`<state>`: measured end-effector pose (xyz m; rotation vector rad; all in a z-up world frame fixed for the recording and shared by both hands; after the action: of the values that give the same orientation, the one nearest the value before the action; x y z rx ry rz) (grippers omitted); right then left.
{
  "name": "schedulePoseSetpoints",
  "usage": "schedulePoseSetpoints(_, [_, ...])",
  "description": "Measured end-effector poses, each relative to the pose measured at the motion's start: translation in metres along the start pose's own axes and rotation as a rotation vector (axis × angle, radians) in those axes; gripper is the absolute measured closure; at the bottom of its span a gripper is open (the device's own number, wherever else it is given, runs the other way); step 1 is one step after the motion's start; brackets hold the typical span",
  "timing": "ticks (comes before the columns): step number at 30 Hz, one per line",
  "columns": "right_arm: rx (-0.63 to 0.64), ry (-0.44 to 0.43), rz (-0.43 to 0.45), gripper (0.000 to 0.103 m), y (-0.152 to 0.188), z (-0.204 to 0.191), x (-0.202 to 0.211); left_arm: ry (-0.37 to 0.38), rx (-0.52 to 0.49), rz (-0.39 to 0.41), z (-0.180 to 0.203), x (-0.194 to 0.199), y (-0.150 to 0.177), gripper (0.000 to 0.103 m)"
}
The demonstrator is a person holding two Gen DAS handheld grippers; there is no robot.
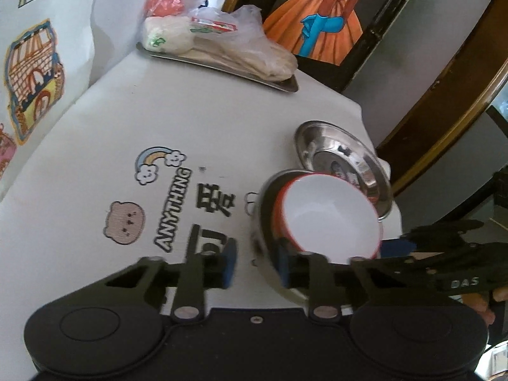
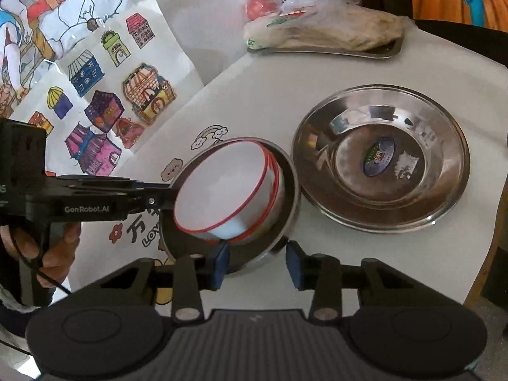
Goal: Organize plates and bowls
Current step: 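Carry the nested bowl stack with both grippers toward the steel plates, then lower the nested bowl stack onto the steel plates with both grippers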
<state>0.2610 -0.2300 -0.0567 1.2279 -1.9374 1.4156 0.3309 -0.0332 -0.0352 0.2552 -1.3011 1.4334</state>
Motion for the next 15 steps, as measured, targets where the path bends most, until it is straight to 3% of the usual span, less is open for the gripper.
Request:
schedulePoseSetpoints(6, [-0.014,0.026,0.017,0.073,0.0001,0.0052,-0.0014,-0.044,-0.026,0.017,0.0072,0.002,0.0016,0.085])
schedulePoseSetpoints(15, [-0.015,0.01,0.033,0.077,0.0022,0.0068,0.0005,-0.064,-0.022,0.046,0.0088,0.0085,0.0092,0.086])
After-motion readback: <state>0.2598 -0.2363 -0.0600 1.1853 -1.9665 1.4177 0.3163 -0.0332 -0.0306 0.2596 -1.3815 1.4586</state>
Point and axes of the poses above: each gripper's, at about its wrist camera, not at the fingertips, and x roughly against the way its jaws point, z to its right, y to its underside, the point moved 6 cm from there along -x, roughly the way its jaws point, and after that the axes turned 6 degrees about -y, right-handed, at the moved point
